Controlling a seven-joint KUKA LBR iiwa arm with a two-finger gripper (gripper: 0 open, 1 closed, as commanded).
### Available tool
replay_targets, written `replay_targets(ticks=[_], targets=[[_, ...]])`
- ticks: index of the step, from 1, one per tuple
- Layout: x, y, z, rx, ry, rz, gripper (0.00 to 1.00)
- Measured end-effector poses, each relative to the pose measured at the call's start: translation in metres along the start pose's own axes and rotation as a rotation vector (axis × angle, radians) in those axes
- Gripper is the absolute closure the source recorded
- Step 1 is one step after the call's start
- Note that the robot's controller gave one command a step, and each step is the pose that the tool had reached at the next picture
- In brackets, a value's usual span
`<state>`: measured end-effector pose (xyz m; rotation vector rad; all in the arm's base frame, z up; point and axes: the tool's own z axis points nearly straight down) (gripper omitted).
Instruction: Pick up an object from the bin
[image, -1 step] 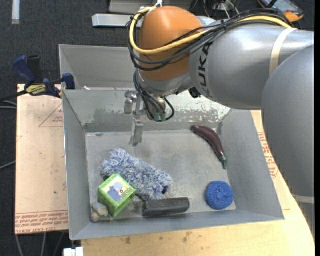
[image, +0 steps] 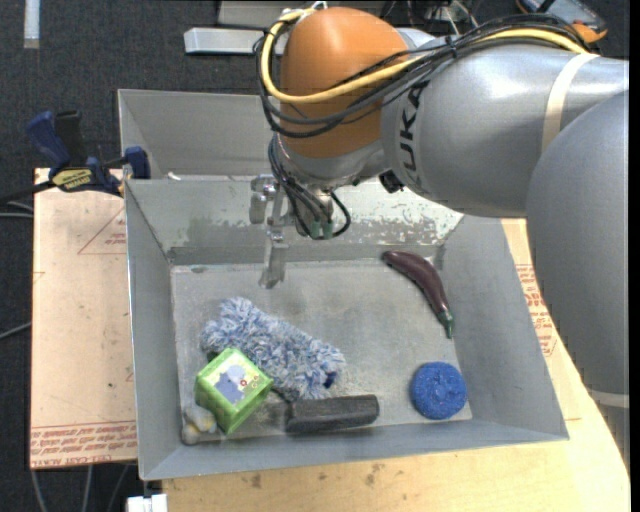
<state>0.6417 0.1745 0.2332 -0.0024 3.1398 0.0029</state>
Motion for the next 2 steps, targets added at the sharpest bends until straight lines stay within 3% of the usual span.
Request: replay_targets(ticks=[1,2], targets=[[0.010,-0.010,0.040,0.000,-0.005,-0.074,0.00],[0.029,-0.028,0.108,0.000,-0.002,-0.218,0.00]])
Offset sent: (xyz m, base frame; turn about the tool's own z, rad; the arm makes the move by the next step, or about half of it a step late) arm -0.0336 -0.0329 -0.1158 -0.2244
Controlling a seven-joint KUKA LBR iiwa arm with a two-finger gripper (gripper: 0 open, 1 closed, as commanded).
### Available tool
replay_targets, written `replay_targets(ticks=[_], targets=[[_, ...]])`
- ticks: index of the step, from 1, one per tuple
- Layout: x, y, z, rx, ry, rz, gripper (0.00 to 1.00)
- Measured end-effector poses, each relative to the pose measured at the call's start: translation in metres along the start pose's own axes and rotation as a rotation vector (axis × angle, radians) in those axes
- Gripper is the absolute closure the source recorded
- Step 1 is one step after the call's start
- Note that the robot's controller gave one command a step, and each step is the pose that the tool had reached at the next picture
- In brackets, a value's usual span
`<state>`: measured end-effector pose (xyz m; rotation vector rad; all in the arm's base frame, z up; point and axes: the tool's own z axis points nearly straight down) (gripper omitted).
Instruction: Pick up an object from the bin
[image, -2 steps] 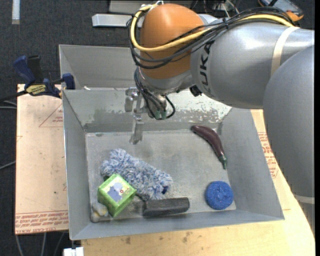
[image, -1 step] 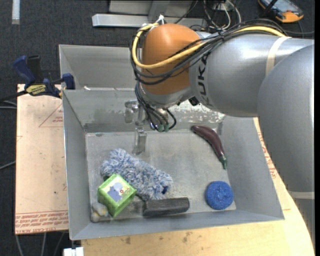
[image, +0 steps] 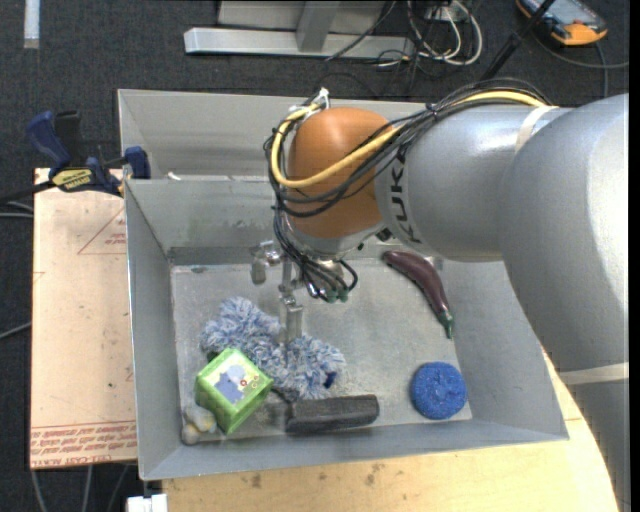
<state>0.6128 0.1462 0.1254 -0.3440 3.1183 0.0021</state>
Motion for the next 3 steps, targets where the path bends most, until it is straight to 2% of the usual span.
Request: replay_targets(ticks=[1,2,3], targets=[[0.043,0.016,0.011,0.000,0.010,-0.050,0.00],[0.035,0.033,0.051,-0.002,0.003,-0.200,1.00],[0.035,0.033,0.051,-0.002,0.003,-0.199,1.00]])
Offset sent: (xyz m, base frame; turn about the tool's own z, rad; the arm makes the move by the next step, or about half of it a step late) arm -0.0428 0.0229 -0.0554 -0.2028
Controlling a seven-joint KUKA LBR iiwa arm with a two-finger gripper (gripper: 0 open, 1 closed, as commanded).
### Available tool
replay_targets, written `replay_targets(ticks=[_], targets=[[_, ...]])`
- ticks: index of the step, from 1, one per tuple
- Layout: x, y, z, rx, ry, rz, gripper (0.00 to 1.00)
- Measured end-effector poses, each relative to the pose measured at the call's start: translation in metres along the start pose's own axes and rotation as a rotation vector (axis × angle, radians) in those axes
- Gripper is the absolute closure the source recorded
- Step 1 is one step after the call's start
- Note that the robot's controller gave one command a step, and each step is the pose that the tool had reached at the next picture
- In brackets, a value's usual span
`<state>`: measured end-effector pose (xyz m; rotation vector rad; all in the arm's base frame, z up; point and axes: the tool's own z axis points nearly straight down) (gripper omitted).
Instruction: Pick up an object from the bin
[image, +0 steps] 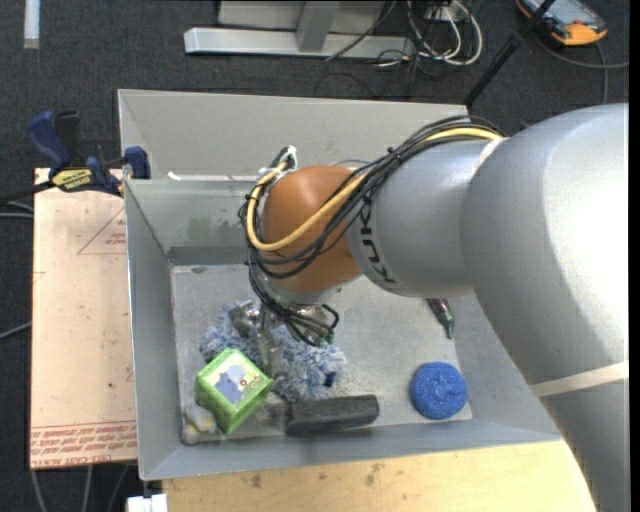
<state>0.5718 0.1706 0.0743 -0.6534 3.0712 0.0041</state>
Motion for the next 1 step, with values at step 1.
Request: replay_targets(ticks=[1], targets=[[0.0044,-0.0088,-0.0399,-0.001,0.006,0.012,1.00]])
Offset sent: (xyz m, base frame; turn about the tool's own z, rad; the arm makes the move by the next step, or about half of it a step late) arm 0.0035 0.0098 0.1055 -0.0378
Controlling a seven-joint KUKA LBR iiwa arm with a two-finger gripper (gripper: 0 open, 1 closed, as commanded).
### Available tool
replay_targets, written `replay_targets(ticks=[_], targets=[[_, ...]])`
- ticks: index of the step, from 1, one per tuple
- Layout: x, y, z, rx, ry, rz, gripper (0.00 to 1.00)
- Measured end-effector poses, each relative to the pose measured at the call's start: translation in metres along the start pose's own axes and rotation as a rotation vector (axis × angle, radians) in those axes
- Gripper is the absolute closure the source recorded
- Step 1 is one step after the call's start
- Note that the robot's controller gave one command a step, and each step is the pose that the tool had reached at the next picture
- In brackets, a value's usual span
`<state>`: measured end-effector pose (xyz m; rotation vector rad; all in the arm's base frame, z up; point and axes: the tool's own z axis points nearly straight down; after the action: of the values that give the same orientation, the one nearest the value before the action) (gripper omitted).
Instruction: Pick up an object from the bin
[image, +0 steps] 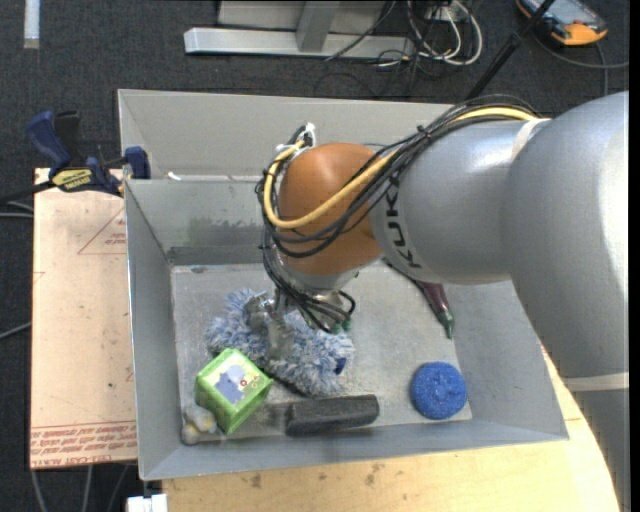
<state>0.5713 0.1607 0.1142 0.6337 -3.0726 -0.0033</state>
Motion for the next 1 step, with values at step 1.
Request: replay_targets(ticks=[1], targets=[[-0.0083,0.0102,-0.0533,0.003,-0.005,-0.034,1.00]])
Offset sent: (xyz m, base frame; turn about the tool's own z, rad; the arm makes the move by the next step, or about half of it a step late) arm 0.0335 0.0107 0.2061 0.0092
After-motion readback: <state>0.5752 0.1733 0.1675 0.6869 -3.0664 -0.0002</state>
